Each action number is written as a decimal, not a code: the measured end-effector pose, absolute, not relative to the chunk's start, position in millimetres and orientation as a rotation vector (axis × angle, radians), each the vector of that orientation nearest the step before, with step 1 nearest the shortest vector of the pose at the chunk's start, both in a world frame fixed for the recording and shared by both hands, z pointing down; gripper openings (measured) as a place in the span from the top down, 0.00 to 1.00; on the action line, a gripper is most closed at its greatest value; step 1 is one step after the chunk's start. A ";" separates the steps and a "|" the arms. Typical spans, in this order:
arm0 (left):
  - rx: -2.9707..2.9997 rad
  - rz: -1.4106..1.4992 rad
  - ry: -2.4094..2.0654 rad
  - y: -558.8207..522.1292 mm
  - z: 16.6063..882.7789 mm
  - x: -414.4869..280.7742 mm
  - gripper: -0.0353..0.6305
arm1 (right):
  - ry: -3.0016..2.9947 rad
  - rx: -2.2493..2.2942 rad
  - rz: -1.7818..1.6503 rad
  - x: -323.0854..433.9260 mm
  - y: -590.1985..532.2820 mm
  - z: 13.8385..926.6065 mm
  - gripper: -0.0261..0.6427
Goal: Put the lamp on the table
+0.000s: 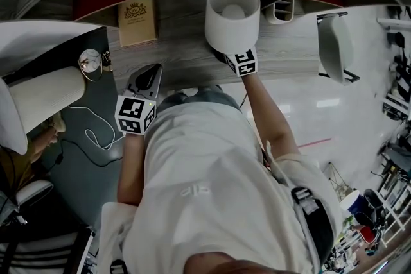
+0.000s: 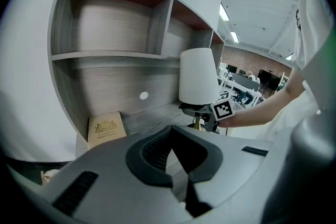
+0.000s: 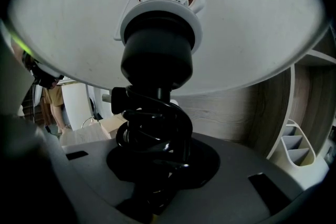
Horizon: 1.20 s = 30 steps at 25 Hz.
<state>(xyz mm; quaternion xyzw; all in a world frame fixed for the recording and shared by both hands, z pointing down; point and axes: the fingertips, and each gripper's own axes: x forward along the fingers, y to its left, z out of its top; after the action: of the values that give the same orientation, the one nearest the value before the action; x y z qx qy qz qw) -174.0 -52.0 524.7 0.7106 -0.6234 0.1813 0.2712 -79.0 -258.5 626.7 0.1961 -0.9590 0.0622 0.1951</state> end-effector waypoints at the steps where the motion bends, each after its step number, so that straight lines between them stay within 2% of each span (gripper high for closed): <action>1: 1.917 0.489 -1.676 -52.4 524.8 -173.1 0.93 | -2.688 0.551 0.171 -79.2 -258.5 626.4 0.78; 30: 2.045 0.457 -1.567 -56.9 522.8 -156.0 0.93 | -2.424 0.617 0.291 -25.0 -229.8 654.2 0.67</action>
<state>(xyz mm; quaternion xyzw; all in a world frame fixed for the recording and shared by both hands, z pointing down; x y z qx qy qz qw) -156.0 -56.9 522.8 0.7548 -0.5784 0.1686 0.2593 -25.0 -229.8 654.2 0.2332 -0.9162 0.1101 0.3067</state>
